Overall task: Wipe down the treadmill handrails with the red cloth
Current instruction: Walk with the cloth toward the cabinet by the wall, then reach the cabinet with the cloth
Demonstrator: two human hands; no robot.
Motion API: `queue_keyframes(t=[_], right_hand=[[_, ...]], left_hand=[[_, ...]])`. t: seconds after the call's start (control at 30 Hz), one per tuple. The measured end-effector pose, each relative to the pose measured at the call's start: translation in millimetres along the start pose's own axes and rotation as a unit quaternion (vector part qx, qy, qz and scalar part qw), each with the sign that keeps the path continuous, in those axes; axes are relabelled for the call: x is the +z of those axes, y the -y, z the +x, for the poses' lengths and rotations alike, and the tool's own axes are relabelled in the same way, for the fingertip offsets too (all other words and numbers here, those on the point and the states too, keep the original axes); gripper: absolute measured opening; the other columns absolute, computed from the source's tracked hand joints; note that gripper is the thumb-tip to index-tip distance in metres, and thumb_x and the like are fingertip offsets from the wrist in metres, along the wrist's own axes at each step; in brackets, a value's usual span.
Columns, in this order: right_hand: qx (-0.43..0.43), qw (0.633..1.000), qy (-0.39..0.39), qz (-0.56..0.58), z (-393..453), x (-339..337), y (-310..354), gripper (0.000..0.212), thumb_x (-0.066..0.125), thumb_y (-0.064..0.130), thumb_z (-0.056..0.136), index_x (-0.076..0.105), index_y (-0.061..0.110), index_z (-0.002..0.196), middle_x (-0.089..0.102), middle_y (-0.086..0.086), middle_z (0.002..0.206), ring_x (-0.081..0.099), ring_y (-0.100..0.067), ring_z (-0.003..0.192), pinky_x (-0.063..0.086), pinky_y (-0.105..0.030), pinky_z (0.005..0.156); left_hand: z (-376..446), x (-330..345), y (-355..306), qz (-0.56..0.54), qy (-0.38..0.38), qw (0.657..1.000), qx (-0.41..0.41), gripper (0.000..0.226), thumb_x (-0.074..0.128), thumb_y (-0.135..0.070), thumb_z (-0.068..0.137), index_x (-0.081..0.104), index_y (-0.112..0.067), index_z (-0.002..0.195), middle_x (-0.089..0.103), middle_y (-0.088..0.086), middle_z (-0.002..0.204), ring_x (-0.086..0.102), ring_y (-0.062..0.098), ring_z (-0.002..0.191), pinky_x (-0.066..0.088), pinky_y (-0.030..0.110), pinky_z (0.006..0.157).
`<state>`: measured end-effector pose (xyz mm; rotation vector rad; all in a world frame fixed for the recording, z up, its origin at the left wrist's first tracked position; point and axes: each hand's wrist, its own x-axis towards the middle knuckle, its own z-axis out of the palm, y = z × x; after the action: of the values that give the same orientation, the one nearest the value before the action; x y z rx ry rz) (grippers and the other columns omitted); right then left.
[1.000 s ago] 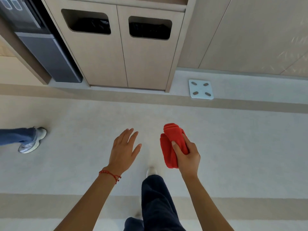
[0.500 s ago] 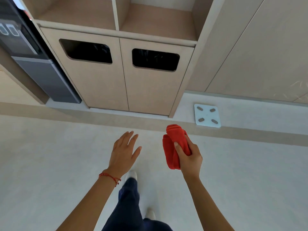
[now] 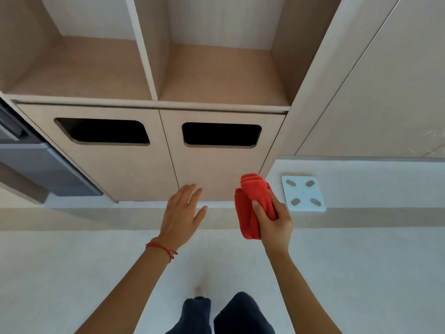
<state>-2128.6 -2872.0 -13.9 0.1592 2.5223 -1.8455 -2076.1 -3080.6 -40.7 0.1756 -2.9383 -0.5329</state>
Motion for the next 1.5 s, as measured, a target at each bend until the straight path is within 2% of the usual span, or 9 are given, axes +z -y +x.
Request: queue_keyframes(t=[0.27, 0.43, 0.57, 0.63, 0.77, 0.93, 1.13, 1.3, 1.5], right_hand=[[-0.019, 1.000, -0.002, -0.002, 120, 31, 31, 0.048, 0.069, 0.037, 0.079, 0.056, 0.027, 0.124, 0.062, 0.000, 0.098, 0.058, -0.004, 0.086, 0.046, -0.018, 0.070], [-0.048, 0.999, 0.015, 0.010, 207, 44, 59, 0.048, 0.069, 0.038, 0.078, 0.056, 0.030, 0.124, 0.061, 0.003, 0.097, 0.058, -0.005, 0.087, 0.046, -0.017, 0.072], [-0.061, 0.998, 0.024, 0.019, 265, 56, 79, 0.050, 0.069, 0.040, 0.077, 0.056, 0.029, 0.124, 0.062, 0.002, 0.100, 0.059, -0.009, 0.090, 0.044, -0.014, 0.071], [-0.073, 0.997, 0.032, 0.015, 289, 63, 88, 0.051, 0.069, 0.042, 0.077, 0.056, 0.030, 0.125, 0.062, 0.002, 0.101, 0.059, -0.010, 0.090, 0.044, -0.014, 0.071], [-0.064, 0.997, 0.045, 0.001, 320, 78, 101, 0.050, 0.066, 0.040, 0.080, 0.053, 0.029, 0.127, 0.057, 0.002, 0.100, 0.054, -0.002, 0.084, 0.040, -0.002, 0.061], [-0.075, 0.996, 0.033, -0.041, 353, 103, 105, 0.052, 0.068, 0.039, 0.079, 0.053, 0.029, 0.127, 0.055, 0.002, 0.099, 0.053, -0.001, 0.084, 0.038, -0.002, 0.068], [-0.069, 0.976, 0.017, -0.205, 383, 123, 102, 0.058, 0.061, 0.050, 0.081, 0.045, 0.030, 0.134, 0.054, -0.008, 0.117, 0.056, -0.027, 0.103, 0.044, -0.034, 0.084], [-0.053, 0.931, 0.039, -0.358, 396, 136, 113, 0.059, 0.048, 0.056, 0.085, 0.035, 0.033, 0.138, 0.048, -0.010, 0.122, 0.058, -0.037, 0.099, 0.048, -0.042, 0.079], [-0.052, 0.916, 0.037, -0.396, 417, 145, 121, 0.060, 0.045, 0.058, 0.086, 0.032, 0.032, 0.139, 0.048, -0.013, 0.123, 0.058, -0.039, 0.098, 0.047, -0.041, 0.077]], left_hand=[[118, 6, 7, 0.017, -0.014, 1.000, 0.011, 0.072, 0.008, -0.050, 0.099, 0.058, -0.002, 0.121, 0.057, 0.018, 0.126, 0.054, 0.035, 0.116, 0.046, 0.047, 0.090], [201, 9, -1, 0.023, -0.031, 0.999, -0.004, 0.057, 0.031, -0.042, 0.092, 0.058, -0.002, 0.122, 0.057, 0.019, 0.126, 0.053, 0.035, 0.117, 0.047, 0.049, 0.090], [255, 6, -2, 0.021, -0.050, 0.998, -0.015, 0.058, 0.029, -0.045, 0.094, 0.058, -0.002, 0.120, 0.057, 0.018, 0.125, 0.052, 0.035, 0.117, 0.045, 0.049, 0.092], [276, 5, 1, 0.021, -0.059, 0.998, -0.020, 0.062, 0.023, -0.048, 0.097, 0.057, -0.002, 0.120, 0.057, 0.019, 0.125, 0.051, 0.035, 0.117, 0.045, 0.049, 0.091], [308, 3, 7, 0.021, -0.066, 0.997, -0.027, 0.053, 0.036, -0.040, 0.091, 0.059, -0.002, 0.119, 0.057, 0.018, 0.124, 0.054, 0.035, 0.114, 0.047, 0.049, 0.089], [346, 4, 24, 0.021, -0.057, 0.998, -0.017, 0.053, 0.036, -0.040, 0.090, 0.058, -0.002, 0.120, 0.057, 0.017, 0.124, 0.053, 0.035, 0.115, 0.045, 0.050, 0.089], [383, 7, 43, 0.052, -0.033, 0.998, -0.010, 0.054, 0.035, -0.041, 0.089, 0.061, -0.003, 0.117, 0.060, 0.017, 0.121, 0.057, 0.034, 0.111, 0.045, 0.052, 0.090], [403, 10, 52, 0.076, -0.014, 0.997, -0.002, 0.056, 0.033, -0.043, 0.090, 0.061, -0.005, 0.119, 0.060, 0.014, 0.123, 0.055, 0.030, 0.114, 0.041, 0.052, 0.096], [405, 10, 51, 0.083, -0.007, 0.996, -0.004, 0.055, 0.032, -0.044, 0.090, 0.062, -0.008, 0.119, 0.059, 0.012, 0.125, 0.052, 0.029, 0.116, 0.042, 0.052, 0.097]])
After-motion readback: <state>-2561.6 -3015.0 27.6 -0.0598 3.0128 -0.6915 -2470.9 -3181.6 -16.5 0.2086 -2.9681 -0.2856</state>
